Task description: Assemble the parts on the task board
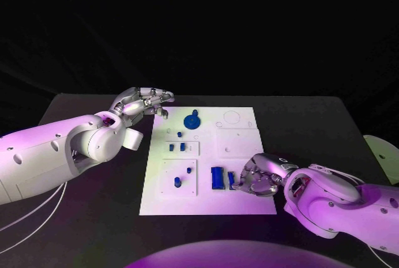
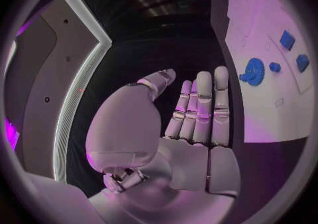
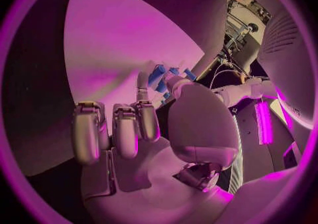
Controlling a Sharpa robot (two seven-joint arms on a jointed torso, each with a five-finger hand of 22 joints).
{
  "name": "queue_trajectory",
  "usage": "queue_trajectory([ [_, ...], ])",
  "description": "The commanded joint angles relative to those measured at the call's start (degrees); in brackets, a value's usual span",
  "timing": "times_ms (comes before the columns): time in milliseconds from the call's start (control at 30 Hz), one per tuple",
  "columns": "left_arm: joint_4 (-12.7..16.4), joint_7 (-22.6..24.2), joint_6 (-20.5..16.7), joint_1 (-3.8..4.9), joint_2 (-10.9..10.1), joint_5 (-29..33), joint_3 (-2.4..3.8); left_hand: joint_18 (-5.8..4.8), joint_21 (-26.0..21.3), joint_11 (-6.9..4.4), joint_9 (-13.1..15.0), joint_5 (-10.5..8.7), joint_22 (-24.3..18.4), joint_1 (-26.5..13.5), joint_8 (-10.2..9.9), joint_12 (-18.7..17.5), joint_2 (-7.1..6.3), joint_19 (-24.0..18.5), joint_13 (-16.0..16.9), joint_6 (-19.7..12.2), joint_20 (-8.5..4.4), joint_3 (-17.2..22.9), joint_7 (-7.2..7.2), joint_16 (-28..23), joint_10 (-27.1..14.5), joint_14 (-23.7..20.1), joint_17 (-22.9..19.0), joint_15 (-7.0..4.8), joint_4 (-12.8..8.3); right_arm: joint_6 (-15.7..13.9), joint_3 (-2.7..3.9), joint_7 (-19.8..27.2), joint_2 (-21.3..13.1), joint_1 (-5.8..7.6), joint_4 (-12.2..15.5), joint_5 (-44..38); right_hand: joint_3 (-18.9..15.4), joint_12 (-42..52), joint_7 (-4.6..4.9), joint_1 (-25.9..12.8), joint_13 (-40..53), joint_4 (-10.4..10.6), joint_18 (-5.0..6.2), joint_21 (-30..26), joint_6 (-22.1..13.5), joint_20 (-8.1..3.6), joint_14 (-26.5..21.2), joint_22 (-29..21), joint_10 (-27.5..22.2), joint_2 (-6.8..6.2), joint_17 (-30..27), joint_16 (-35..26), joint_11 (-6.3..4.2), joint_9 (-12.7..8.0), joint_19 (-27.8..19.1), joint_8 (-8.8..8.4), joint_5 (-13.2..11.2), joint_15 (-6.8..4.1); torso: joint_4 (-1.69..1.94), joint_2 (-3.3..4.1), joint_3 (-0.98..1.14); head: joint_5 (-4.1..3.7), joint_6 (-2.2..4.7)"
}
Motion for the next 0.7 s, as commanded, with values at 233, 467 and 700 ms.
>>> queue_trajectory([
  [233,0.12,0.26,0.23,0.0,0.05,0.28,0.03,0.64,-0.26,-0.04,-0.05,0.36,-0.04,-0.17,0.39,0.36,0.2,-0.32,-0.08,0.19,0.24,0.03,0.15,0.2,-0.24,-0.22,-0.05,0.02,0.26,1.31,-0.03,0.02,0.56,-0.08,-0.56,-0.49,-0.26,0.19,-0.2,1.24,9.37,-0.11,-0.83,0.25,0.3,-0.19,5.94,13.37,3.1,0.03,14.49,0.32,0.02,-0.09,3.66,-0.24,-0.13,-0.18,0.05,0.04,-0.03,-0.13,-0.12],
  [467,0.15,0.26,0.22,-0.01,0.02,0.28,0.03,0.64,-0.26,-0.04,-0.05,0.36,-0.04,-0.17,0.39,0.36,0.2,-0.32,-0.08,0.19,0.24,0.03,0.15,0.2,-0.24,-0.22,-0.05,0.02,0.26,1.0,-0.02,-0.24,1.22,-0.08,-1.21,-0.66,-0.16,0.27,-0.2,1.55,9.43,-0.09,-0.83,0.28,0.31,-0.19,5.95,13.38,3.12,0.14,14.54,0.34,0.02,-0.11,3.67,-0.26,-0.1,-0.18,0.03,0.03,-0.02,-0.11,-0.2],
  [700,0.21,0.26,0.2,-0.01,-0.02,0.28,0.03,0.64,-0.26,-0.04,-0.07,0.35,-0.08,-0.09,0.43,0.44,0.27,-0.32,-0.09,0.2,0.24,0.05,0.14,0.24,-0.32,-0.25,-0.07,0.03,0.28,0.76,-0.02,-0.31,2.26,-0.08,-2.3,-0.89,-0.06,0.29,-0.21,1.94,9.45,-0.11,-0.84,0.33,0.32,-0.2,5.97,13.39,3.13,0.19,14.6,0.36,0.01,-0.13,3.69,-0.29,-0.12,-0.18,0.11,0.04,-0.02,-0.09,-0.21],
])
